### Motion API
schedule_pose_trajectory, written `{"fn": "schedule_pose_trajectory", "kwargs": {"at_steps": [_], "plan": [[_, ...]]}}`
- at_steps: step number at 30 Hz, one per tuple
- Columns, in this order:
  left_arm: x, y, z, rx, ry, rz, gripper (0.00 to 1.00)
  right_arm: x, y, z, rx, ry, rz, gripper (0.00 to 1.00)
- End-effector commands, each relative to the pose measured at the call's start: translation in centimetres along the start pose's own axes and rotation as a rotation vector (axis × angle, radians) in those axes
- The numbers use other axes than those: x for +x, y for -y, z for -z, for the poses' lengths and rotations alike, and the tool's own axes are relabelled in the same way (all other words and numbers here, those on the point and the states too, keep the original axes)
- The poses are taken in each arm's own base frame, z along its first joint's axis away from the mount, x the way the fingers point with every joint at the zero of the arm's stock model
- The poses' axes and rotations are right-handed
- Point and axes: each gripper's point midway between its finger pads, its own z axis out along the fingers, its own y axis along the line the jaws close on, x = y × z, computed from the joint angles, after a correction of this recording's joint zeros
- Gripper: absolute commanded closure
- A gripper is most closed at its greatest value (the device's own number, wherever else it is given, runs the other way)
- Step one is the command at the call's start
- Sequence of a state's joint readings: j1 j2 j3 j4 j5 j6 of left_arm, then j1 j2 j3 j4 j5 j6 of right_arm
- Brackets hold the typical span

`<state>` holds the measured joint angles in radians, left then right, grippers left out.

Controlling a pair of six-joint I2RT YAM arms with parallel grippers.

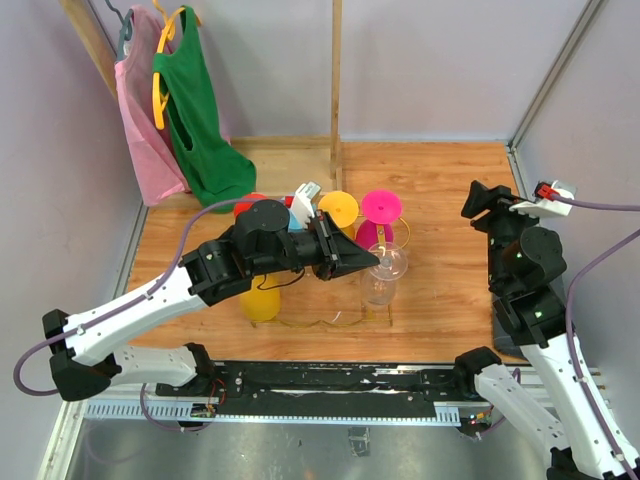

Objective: Place the wine glass upside down on the wine glass rack

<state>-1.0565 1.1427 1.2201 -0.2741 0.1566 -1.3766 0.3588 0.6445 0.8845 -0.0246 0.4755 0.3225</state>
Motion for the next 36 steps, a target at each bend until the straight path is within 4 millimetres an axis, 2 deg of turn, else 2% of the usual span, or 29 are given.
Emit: {"fn": "schedule_pose_trajectory", "kwargs": {"at_steps": [1, 8, 22, 27, 36], "plan": [[-1.4, 3.4, 0.9, 0.081, 0.079, -0.008, 1.00, 0.0, 0.4, 0.0, 0.008, 0.012, -0.017, 0.44], [-2.0, 3.3, 0.7, 0.070, 0.110, 0.000, 1.00, 0.3, 0.4, -0.1, 0.006, 0.008, -0.024, 0.44], [-1.5, 3.1, 0.0, 0.078, 0.080, 0.006, 1.00, 0.6, 0.8, -0.4, 0.021, 0.006, -0.029, 0.44], [-1.6, 2.8, 0.0, 0.071, 0.089, 0.011, 1.00, 0.9, 0.1, -0.3, -0.016, -0.006, -0.034, 0.44], [-2.9, 2.2, 0.6, 0.055, 0.171, 0.038, 1.00, 0.9, 0.1, -0.4, -0.019, -0.008, -0.040, 0.44]]}}
